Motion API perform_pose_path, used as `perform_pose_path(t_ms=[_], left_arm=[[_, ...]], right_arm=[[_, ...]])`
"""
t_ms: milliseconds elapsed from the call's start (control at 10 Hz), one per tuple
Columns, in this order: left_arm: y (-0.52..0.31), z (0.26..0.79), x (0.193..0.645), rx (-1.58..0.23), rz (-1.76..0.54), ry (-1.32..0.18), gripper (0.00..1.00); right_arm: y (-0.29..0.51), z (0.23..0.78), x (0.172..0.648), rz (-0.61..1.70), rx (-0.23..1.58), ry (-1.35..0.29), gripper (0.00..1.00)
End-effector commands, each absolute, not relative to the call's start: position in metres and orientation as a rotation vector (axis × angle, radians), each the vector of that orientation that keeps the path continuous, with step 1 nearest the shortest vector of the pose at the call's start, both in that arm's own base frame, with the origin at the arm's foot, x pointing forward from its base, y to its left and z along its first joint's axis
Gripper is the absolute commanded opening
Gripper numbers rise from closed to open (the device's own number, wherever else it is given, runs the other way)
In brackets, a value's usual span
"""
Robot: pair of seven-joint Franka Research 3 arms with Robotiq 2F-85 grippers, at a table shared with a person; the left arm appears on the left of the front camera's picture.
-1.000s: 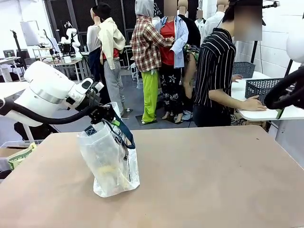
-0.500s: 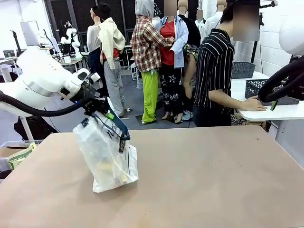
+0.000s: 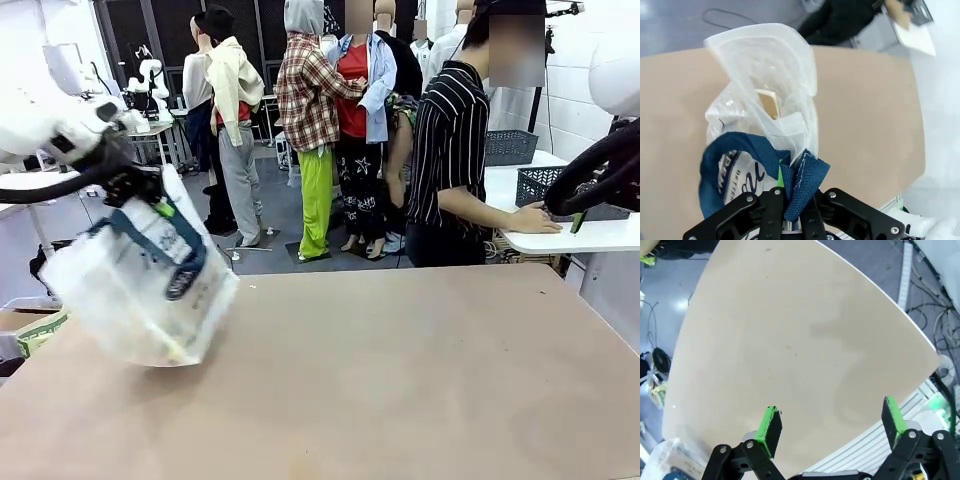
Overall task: Transfer purchased items from the store into the shopping bag.
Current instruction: Move the Reusable shopping bag to the right side of the table.
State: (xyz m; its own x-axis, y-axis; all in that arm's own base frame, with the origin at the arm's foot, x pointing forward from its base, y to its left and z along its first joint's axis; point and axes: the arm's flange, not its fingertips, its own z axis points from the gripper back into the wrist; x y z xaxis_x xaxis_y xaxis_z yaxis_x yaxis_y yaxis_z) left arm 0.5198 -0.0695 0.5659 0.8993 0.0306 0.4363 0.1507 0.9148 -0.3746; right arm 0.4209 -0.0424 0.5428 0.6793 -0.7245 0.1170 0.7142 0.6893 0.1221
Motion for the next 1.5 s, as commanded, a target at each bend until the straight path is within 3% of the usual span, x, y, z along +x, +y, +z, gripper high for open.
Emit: perform_pose_path(t_ms=[0, 200, 400, 600, 700, 1100, 1200, 1400], left_arm=[[-0.035, 0.59, 0.508, -0.373, 0.059, -0.467, 0.0], [0.01, 0.595, 0.498, -0.249, 0.203, -0.412, 0.0], [0.047, 0.591, 0.472, -0.136, 0.188, -0.365, 0.0], [0.068, 0.574, 0.465, -0.147, 0.118, -0.352, 0.0], [0.07, 0.57, 0.465, -0.128, 0.092, -0.348, 0.08], [0.068, 0.587, 0.464, -0.125, 0.15, -0.459, 0.88], [0.054, 0.605, 0.458, -0.143, 0.163, -0.589, 1.0], [-0.014, 0.637, 0.442, -0.207, -0.008, -0.803, 1.0]], right_arm=[[-0.044, 0.542, 0.419, -0.8, 0.046, -0.156, 1.0], [-0.044, 0.542, 0.419, -0.8, 0.046, -0.156, 1.0], [-0.044, 0.542, 0.419, -0.8, 0.046, -0.156, 1.0], [-0.044, 0.542, 0.419, -0.8, 0.046, -0.156, 1.0], [-0.044, 0.542, 0.419, -0.8, 0.046, -0.156, 1.0], [-0.044, 0.542, 0.419, -0.8, 0.046, -0.156, 1.0], [-0.044, 0.542, 0.419, -0.8, 0.046, -0.156, 1.0], [-0.044, 0.542, 0.419, -0.8, 0.046, -0.156, 1.0]])
